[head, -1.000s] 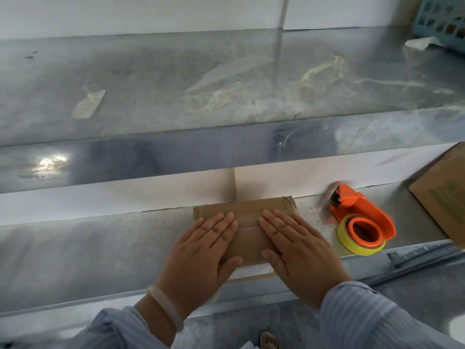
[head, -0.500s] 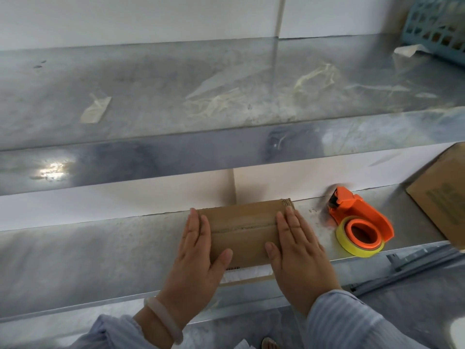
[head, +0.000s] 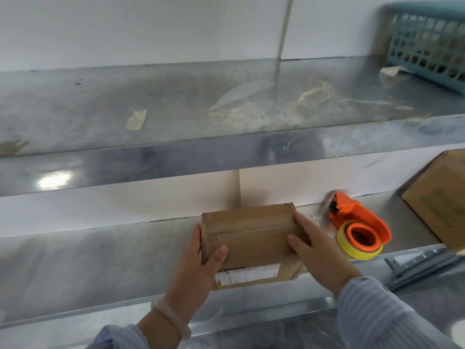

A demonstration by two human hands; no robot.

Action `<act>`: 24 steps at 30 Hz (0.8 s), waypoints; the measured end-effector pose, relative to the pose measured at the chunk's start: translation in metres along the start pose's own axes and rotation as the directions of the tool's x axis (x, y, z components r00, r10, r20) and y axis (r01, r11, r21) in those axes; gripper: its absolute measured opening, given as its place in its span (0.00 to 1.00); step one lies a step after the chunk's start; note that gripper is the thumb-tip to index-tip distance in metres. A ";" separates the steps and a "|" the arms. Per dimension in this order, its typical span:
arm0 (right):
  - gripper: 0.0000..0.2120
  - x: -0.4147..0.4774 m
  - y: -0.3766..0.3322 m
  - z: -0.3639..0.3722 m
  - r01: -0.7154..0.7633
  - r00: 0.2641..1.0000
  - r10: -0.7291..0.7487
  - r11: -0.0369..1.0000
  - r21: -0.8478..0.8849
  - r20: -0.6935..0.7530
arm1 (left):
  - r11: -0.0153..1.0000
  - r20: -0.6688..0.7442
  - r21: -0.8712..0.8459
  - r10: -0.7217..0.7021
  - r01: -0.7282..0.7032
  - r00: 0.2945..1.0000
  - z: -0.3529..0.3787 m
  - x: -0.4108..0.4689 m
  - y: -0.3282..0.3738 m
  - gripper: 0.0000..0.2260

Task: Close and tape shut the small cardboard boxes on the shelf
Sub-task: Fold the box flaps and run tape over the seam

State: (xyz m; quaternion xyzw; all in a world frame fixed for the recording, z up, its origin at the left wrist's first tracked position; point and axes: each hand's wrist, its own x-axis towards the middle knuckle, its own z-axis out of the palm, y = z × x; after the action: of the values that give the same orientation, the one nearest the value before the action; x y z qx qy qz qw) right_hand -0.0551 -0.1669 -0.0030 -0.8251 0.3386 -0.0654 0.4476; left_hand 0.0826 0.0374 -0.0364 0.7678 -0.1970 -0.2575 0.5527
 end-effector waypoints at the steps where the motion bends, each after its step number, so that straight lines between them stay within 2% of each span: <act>1: 0.26 -0.002 0.001 0.000 -0.008 0.998 0.013 0.997 0.079 -0.056 | 0.999 -0.008 0.045 0.022 -0.022 1.000 -0.003 -0.001 -0.003 0.29; 4: 0.27 -0.005 0.002 -0.004 -0.038 0.987 0.065 0.984 0.175 -0.149 | 0.979 0.021 0.191 0.075 -0.078 0.997 -0.017 -0.001 0.002 0.30; 6: 0.27 -0.005 0.005 -0.007 -0.072 0.987 0.095 0.984 0.166 -0.133 | 0.957 0.066 0.247 0.142 -0.154 0.988 -0.024 0.008 0.008 0.27; 7: 0.23 -0.005 0.007 -0.009 -0.085 0.987 0.109 0.977 0.195 -0.114 | 0.944 0.069 0.278 0.163 -0.176 0.984 -0.026 0.015 0.010 0.28; 9: 0.16 -0.008 0.007 -0.009 -0.110 0.988 0.138 0.945 0.308 -0.068 | 0.939 0.000 0.315 0.149 -0.141 0.989 -0.029 0.026 0.016 0.30; 13: 0.19 -0.019 0.008 0.004 -0.168 0.972 0.220 0.896 0.410 -0.082 | 0.967 -0.262 0.233 0.163 -0.102 0.951 -0.023 0.024 0.013 0.27; 15: 0.20 -0.026 0.006 0.017 -0.215 0.950 0.297 0.844 0.491 -0.094 | 0.971 -0.319 0.202 0.186 -0.125 0.930 -0.012 0.007 0.004 0.27; 17: 0.21 -0.034 0.001 0.033 -0.237 0.938 0.339 0.783 0.575 -0.075 | 0.968 -0.214 0.160 0.226 -0.194 0.950 -0.001 -0.018 -0.008 0.29; 19: 0.21 -0.047 -0.009 0.050 -0.247 0.944 0.327 0.785 0.569 -0.041 | 0.941 -0.047 0.202 0.287 -0.272 0.957 0.008 -0.038 -0.022 0.35; 20: 0.21 -0.053 -0.014 0.059 -0.251 0.950 0.311 0.811 0.528 -0.026 | 0.926 0.014 0.235 0.301 -0.295 0.954 0.011 -0.044 -0.029 0.40; 22: 0.19 -0.061 -0.021 0.072 -0.242 0.965 0.262 0.876 0.418 0.010 | 0.912 0.038 0.289 0.293 -0.291 0.955 0.008 -0.049 -0.034 0.44; 24: 0.18 -0.063 -0.022 0.078 -0.227 0.974 0.212 0.932 0.281 0.085 | 0.910 0.030 0.303 0.288 -0.283 0.957 -0.003 -0.046 -0.032 0.41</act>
State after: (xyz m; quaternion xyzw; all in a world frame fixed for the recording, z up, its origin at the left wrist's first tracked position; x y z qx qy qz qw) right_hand -0.0601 -0.0656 -0.0195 -0.7093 0.4035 -0.0418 0.5764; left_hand 0.0482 0.0768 -0.0582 0.8085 -0.3401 -0.1346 0.4611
